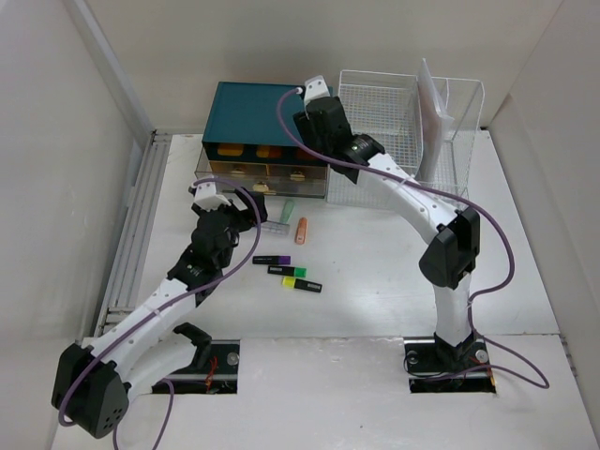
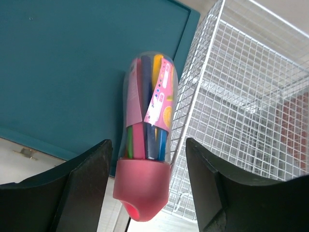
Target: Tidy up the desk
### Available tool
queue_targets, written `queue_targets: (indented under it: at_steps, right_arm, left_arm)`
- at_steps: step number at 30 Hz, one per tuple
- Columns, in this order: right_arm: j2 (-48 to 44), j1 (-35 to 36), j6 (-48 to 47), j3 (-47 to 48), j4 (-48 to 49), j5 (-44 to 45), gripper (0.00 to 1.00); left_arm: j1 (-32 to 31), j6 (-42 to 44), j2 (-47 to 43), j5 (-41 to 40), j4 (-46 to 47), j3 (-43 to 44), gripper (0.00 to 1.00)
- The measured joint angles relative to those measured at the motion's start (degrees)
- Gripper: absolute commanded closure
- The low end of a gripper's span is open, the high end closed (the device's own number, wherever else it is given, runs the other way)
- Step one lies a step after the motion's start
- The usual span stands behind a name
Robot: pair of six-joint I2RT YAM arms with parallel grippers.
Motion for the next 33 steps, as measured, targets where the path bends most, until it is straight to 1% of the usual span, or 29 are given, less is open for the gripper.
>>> queue_targets:
  at_steps: [7, 10, 13, 14, 15, 17, 18, 20, 22, 26, 30, 33]
  right_arm:
    - [0.1, -1.0, 3.1, 0.0, -2.6, -2.5, 0.35]
    - [0.3, -1.5, 4.2, 0.1, -3.3, -3.9, 0.39]
    - [0.3, -1.7, 4.7, 0.2, -3.6, -4.4, 0.48]
    - [0.3, -1.8, 4.8, 0.3, -3.6, -4.5, 0.54]
    - [0.3, -1.9, 5.0, 0.4, -3.7, -4.8, 0.57]
    - [0.3, -2.2, 5.2, 0.5, -3.8, -5.2, 0.61]
    - [0.3, -2.2, 5.3, 0.5, -3.8, -5.4, 0.66]
    - [0.3, -2.3, 5.4, 0.5, -3.8, -5.5, 0.68]
    - [0.3, -2.3, 5.4, 0.5, -3.8, -5.6, 0.72]
    - [0.1, -2.0, 4.5, -0.3, -2.8, -5.5, 0.74]
    - [-2.6, -0.5, 2.0, -5.4, 0.5, -4.7, 0.74]
    - [-5.1, 2.0, 0.4, -9.6, 2.1, -4.7, 0.74]
  left_arm:
    - [0.0, 0.0, -1.5, 0.0, -0.6, 0.0, 0.16]
    - [0.0, 0.0, -1.7, 0.0, -0.6, 0.0, 0.16]
    - [0.0, 0.2, -1.8, 0.0, -0.7, 0.0, 0.16]
    - [0.0, 0.3, -1.8, 0.0, -0.7, 0.0, 0.16]
    - [0.0, 0.3, -1.8, 0.0, -0.7, 0.0, 0.16]
    - [0.0, 0.3, -1.8, 0.0, -0.7, 0.0, 0.16]
    - [0.0, 0.3, -1.8, 0.0, -0.7, 0.0, 0.16]
    - [0.0, 0.4, -1.8, 0.0, -0.7, 0.0, 0.16]
    - [0.0, 0.5, -1.8, 0.0, -0.7, 0.0, 0.16]
    - [0.0, 0.5, -1.8, 0.0, -0.7, 0.0, 0.16]
    - [0.0, 0.5, -1.8, 0.0, -0.7, 0.0, 0.16]
    - [0.0, 0.5, -1.8, 0.0, -0.7, 0.0, 0.16]
